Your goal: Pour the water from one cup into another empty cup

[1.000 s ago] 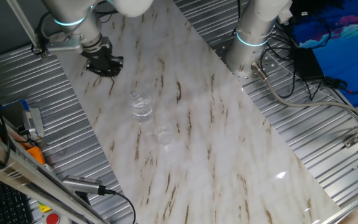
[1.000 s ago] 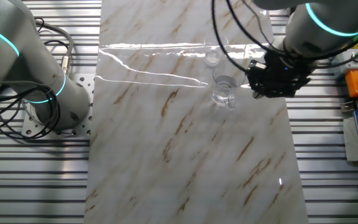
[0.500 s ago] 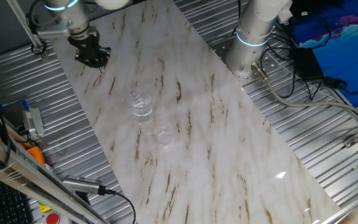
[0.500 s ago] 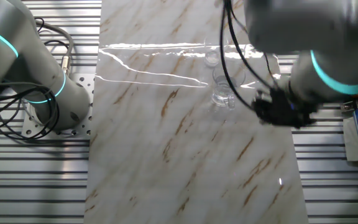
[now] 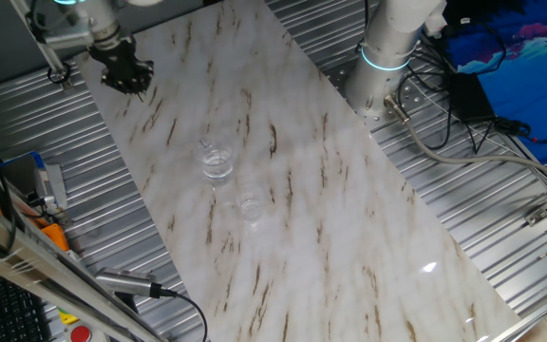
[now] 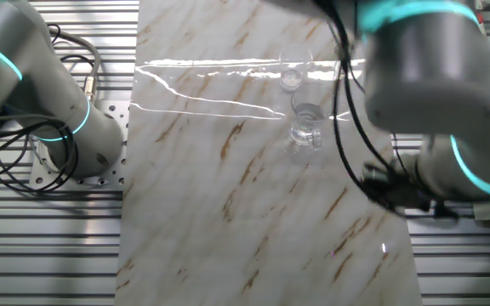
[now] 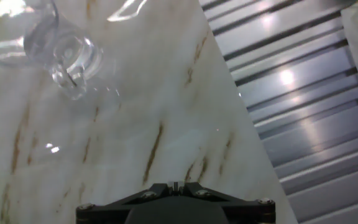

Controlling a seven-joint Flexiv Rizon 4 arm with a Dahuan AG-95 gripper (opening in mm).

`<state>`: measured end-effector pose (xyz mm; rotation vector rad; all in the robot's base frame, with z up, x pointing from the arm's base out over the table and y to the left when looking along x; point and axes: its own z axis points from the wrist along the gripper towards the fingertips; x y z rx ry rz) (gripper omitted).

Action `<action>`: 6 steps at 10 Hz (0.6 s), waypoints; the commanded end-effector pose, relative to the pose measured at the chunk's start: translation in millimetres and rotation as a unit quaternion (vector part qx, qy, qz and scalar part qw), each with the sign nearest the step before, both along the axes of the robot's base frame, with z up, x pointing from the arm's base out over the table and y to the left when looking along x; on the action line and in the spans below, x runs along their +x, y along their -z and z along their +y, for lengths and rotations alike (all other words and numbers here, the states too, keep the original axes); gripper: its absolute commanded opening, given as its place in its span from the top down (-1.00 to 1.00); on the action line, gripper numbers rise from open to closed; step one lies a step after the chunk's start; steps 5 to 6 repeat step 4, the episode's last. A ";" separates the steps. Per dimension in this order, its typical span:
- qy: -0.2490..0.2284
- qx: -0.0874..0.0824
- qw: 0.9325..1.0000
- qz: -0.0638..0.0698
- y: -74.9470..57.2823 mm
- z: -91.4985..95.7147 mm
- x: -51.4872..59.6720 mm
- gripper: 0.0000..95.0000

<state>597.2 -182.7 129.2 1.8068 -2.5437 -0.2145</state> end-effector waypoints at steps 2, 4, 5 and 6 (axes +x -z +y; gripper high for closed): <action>0.011 -0.048 0.999 -0.011 1.7 -2.0 -4.8 1.00; 0.038 -0.079 0.996 -0.011 1.8 -1.7 -4.7 1.00; 0.038 -0.079 0.996 -0.011 1.8 -1.7 -4.7 1.00; 0.038 -0.079 0.996 -0.011 1.8 -1.7 -4.7 1.00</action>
